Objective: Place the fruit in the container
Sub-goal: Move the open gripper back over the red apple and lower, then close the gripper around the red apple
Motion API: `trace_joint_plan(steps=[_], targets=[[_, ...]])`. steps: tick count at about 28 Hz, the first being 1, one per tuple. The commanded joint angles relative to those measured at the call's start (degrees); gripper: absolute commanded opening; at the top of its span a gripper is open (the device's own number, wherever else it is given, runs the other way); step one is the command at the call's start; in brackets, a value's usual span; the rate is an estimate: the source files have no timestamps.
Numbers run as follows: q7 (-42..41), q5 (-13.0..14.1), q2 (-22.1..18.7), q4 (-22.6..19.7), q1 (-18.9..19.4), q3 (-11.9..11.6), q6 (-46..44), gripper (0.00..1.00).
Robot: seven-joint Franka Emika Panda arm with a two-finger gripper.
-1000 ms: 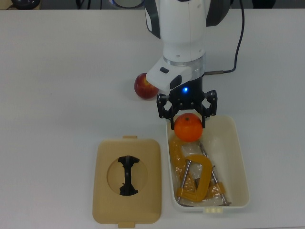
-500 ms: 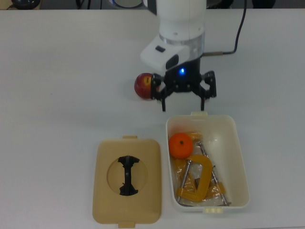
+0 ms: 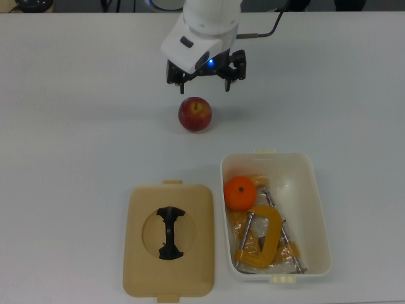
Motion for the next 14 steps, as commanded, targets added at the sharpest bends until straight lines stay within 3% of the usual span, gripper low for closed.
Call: trace_joint_plan(steps=[1,6,14], targets=[[-2.06,-1.80,-0.40,-3.88,0.01,-0.34,-0.42,1.00],[-3.20,-4.09,0.47,-7.04,0.10,-0.34,-0.15,1.00],[-3.21,-5.85,4.25,-7.14,0.36,-0.25,0.55,1.00]])
